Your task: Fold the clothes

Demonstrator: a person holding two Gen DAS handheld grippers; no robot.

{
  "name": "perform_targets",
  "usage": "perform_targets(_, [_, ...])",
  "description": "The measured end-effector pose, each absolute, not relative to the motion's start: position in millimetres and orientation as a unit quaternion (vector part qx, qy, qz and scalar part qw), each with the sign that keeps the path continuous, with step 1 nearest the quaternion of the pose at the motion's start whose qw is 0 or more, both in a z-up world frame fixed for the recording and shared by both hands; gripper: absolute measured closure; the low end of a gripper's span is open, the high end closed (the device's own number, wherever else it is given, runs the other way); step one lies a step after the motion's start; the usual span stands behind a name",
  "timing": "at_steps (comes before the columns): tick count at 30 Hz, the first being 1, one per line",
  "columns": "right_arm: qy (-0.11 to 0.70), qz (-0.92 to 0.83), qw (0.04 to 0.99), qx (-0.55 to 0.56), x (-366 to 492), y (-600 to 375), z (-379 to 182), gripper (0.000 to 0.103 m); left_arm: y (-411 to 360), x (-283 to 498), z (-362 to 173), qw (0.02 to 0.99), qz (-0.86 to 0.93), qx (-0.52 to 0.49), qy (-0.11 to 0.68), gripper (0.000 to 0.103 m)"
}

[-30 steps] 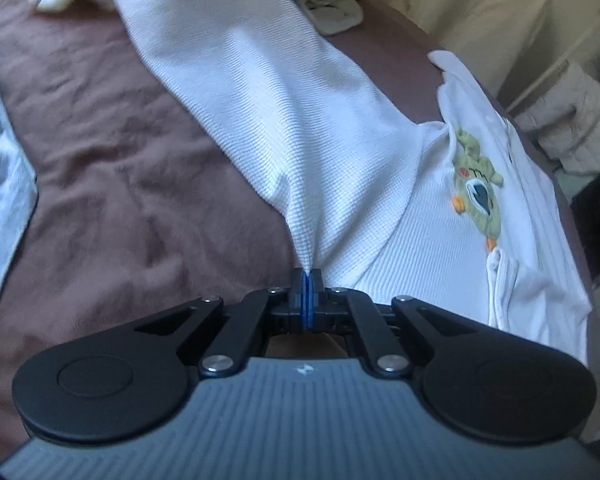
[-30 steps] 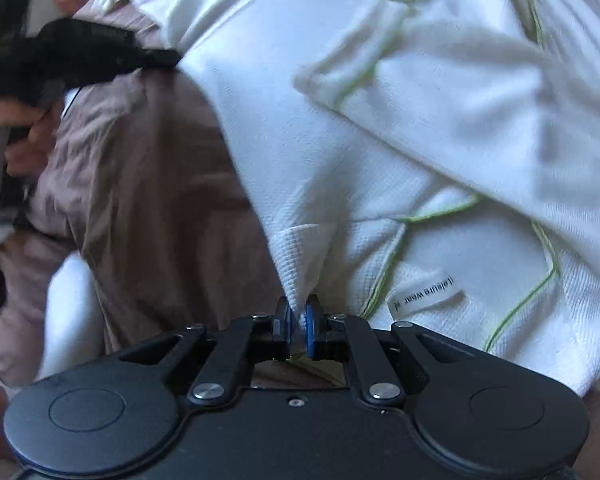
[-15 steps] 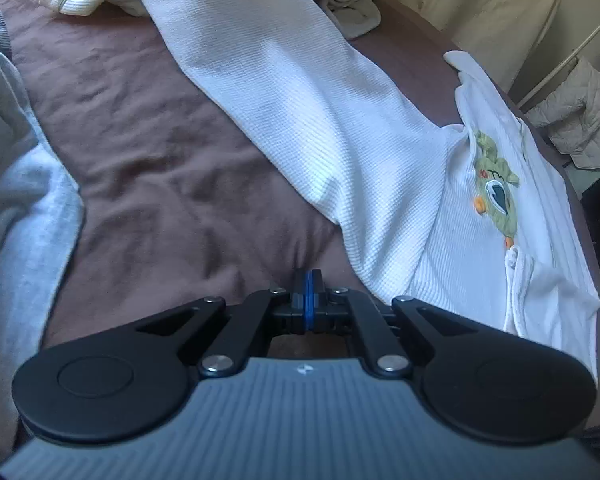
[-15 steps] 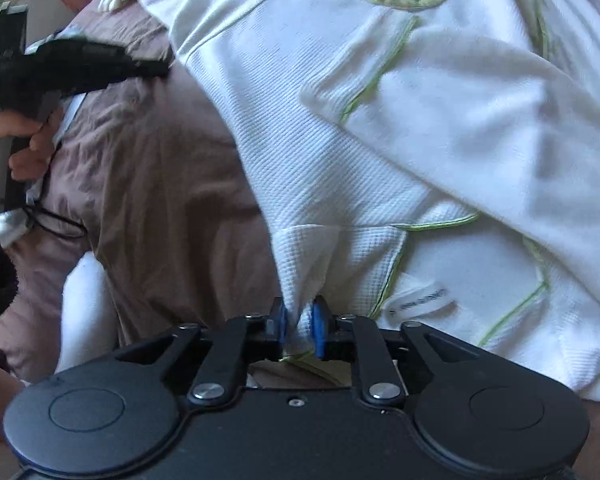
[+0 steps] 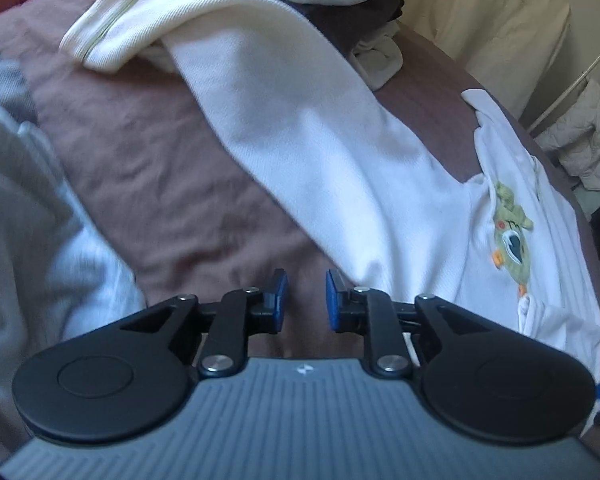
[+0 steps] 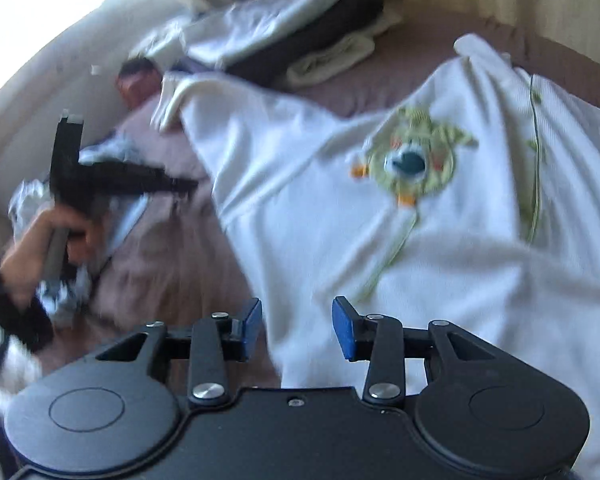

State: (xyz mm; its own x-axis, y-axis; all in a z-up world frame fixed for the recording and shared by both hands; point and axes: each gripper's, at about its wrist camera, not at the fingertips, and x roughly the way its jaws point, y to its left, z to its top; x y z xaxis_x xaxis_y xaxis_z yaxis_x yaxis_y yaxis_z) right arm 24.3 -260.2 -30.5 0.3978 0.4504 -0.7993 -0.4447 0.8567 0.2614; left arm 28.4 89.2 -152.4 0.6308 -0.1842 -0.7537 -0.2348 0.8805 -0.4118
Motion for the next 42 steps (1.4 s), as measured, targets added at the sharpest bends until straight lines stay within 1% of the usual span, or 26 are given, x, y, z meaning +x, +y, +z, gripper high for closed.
perform_targets(2, [0.47, 0.255, 0.845, 0.001, 36.4, -256.3, -33.3, 0.058, 97.6, 38.7, -149.6, 0.87, 0.027, -0.252, 0.423, 0.077])
perform_targets(3, [0.469, 0.244, 0.849, -0.001, 43.1, -254.0, -36.5, 0.058, 102.3, 44.0, -148.2, 0.87, 0.032, -0.257, 0.419, 0.073])
perform_targets(4, [0.468, 0.234, 0.852, -0.004, 48.5, -251.5, -39.5, 0.058, 108.4, 49.7, -147.2, 0.872, 0.036, -0.265, 0.409, 0.066])
perform_targets(6, [0.46, 0.205, 0.863, -0.025, 55.4, -246.1, -43.8, 0.056, 123.2, 62.4, -147.8, 0.877, 0.04, -0.291, 0.38, 0.055])
perform_targets(8, [0.439, 0.151, 0.884, -0.065, 58.9, -244.8, -43.7, 0.049, 138.3, 80.0, -155.7, 0.875, 0.045, -0.315, 0.364, 0.054])
perform_targets(11, [0.423, 0.107, 0.897, -0.062, 60.2, -261.3, -44.4, 0.049, 155.2, 99.0, -169.3, 0.867, 0.064, -0.35, 0.349, 0.054])
perform_targets(12, [0.429, 0.107, 0.895, -0.061, 60.1, -268.9, -47.7, 0.048, 158.4, 102.9, -171.6, 0.868, 0.065, -0.356, 0.341, 0.051])
perform_targets(13, [0.43, 0.098, 0.895, -0.067, 58.2, -274.9, -50.8, 0.048, 160.2, 106.1, -172.8, 0.871, 0.065, -0.356, 0.332, 0.048])
perform_targets(15, [0.424, 0.058, 0.899, -0.092, 50.8, -283.2, -56.8, 0.048, 159.1, 110.3, -172.7, 0.88, 0.071, -0.338, 0.326, 0.049])
perform_targets(16, [0.422, 0.043, 0.9, -0.101, 47.5, -286.9, -59.8, 0.048, 156.5, 111.7, -171.3, 0.884, 0.073, -0.327, 0.325, 0.054])
perform_targets(17, [0.422, 0.04, 0.9, -0.1, 44.9, -290.6, -62.8, 0.048, 150.9, 112.6, -167.5, 0.891, 0.068, -0.306, 0.327, 0.062])
perform_targets(18, [0.422, 0.042, 0.901, -0.09, 43.7, -294.4, -64.7, 0.048, 143.7, 113.6, -162.4, 0.9, 0.061, -0.28, 0.329, 0.093])
perform_targets(19, [0.423, 0.045, 0.902, -0.077, 43.7, -297.7, -65.5, 0.048, 136.6, 111.9, -155.5, 0.908, 0.052, -0.261, 0.324, 0.103])
perform_targets(22, [0.419, 0.05, 0.906, -0.037, 44.0, -307.4, -65.5, 0.048, 112.0, 98.9, -125.9, 0.93, 0.01, -0.238, 0.278, 0.103])
perform_targets(24, [0.413, 0.051, 0.909, -0.012, 43.8, -314.3, -63.3, 0.048, 82.9, 90.0, -96.2, 0.945, -0.033, -0.213, 0.245, 0.103])
perform_targets(27, [0.409, 0.048, 0.911, 0.013, 44.2, -323.1, -60.0, 0.048, 23.8, 71.4, -50.8, 0.958, -0.137, -0.16, 0.195, 0.103])
perform_targets(30, [0.408, 0.041, 0.912, 0.024, 41.3, -332.9, -59.2, 0.048, -42.3, 56.8, -23.9, 0.942, -0.258, -0.12, 0.179, 0.103])
perform_targets(32, [0.409, 0.037, 0.911, 0.036, 38.4, -339.5, -59.5, 0.048, -79.4, 51.7, -24.5, 0.935, -0.281, -0.09, 0.197, 0.102])
perform_targets(33, [0.411, 0.036, 0.91, 0.041, 37.2, -342.3, -60.0, 0.048, -89.6, 51.8, -29.1, 0.932, -0.282, -0.083, 0.211, 0.101])
perform_targets(35, [0.411, 0.037, 0.91, 0.047, 35.3, -346.4, -61.0, 0.048, -93.9, 60.7, -45.8, 0.924, -0.273, -0.088, 0.254, 0.101])
perform_targets(37, [0.411, 0.039, 0.909, 0.051, 35.3, -348.9, -63.2, 0.048, -87.2, 72.6, -63.1, 0.916, -0.25, -0.098, 0.297, 0.101])
perform_targets(39, [0.417, 0.043, 0.906, 0.059, 37.3, -349.9, -67.4, 0.048, -71.8, 78.9, -76.5, 0.917, -0.207, -0.105, 0.324, 0.101])
perform_targets(41, [0.421, 0.046, 0.903, 0.067, 39.1, -349.8, -71.4, 0.048, -51.8, 82.4, -89.1, 0.919, -0.156, -0.113, 0.345, 0.097])
perform_targets(42, [0.422, 0.048, 0.903, 0.069, 39.5, -349.2, -72.9, 0.048, -38.1, 82.7, -95.4, 0.918, -0.126, -0.123, 0.355, 0.092])
